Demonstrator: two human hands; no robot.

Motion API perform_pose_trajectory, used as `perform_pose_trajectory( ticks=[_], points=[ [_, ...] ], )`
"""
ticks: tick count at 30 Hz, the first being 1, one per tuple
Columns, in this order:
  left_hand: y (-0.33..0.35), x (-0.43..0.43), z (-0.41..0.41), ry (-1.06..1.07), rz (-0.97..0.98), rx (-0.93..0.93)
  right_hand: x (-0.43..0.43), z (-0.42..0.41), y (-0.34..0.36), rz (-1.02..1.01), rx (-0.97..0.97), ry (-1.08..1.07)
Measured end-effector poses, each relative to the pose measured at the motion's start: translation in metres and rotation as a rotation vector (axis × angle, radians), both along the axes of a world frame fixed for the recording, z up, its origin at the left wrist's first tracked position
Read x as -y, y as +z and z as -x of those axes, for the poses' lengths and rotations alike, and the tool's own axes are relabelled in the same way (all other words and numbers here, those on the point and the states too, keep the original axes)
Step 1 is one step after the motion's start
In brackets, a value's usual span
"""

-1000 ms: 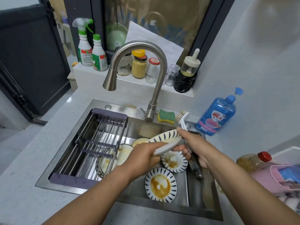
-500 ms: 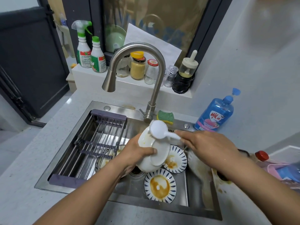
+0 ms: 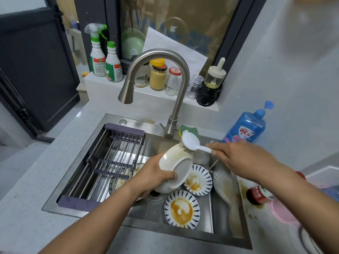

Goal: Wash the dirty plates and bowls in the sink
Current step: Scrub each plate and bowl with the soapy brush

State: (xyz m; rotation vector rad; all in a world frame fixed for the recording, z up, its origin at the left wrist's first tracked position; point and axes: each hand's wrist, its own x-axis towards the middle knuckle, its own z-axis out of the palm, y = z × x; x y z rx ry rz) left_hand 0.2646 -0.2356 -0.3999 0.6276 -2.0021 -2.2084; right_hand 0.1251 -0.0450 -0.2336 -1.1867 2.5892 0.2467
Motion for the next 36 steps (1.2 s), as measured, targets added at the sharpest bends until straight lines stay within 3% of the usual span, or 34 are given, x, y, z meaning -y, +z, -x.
perform_pose_trajectory(
  ticks=[3,8,11,16,19,24,29,31,36],
  points=[
    [0.003,-0.002,0.003,0.011,-0.037,-0.010,-0.001,-0.005,0.007,0.039,0.034,0.016],
    [0.002,-0.009,0.009,0.098,-0.204,-0.027,0.010,-0.039,-0.005,-0.038,-0.169,0.274],
    [0.003,-0.005,0.003,0.102,-0.318,-0.062,0.000,-0.019,-0.010,0.014,-0.164,0.151],
    [0.009,0.003,-0.008,0.140,-0.420,-0.128,-0.026,0.021,-0.019,0.129,0.089,-0.099],
    [0.010,0.007,-0.011,0.123,-0.392,-0.105,-0.028,0.018,-0.015,0.158,0.145,-0.077],
    [0.010,0.004,-0.008,0.011,-0.210,-0.056,-0.002,-0.001,0.004,0.125,0.045,0.083],
    [0.014,0.013,-0.016,0.131,-0.391,-0.152,-0.026,0.023,-0.002,0.130,0.167,-0.056],
    [0.015,0.016,-0.019,0.167,-0.507,-0.196,-0.035,0.020,-0.009,0.244,0.307,-0.124],
    [0.015,0.003,-0.020,0.182,-0.758,-0.266,-0.030,0.000,-0.037,0.744,0.552,-0.427]
  ],
)
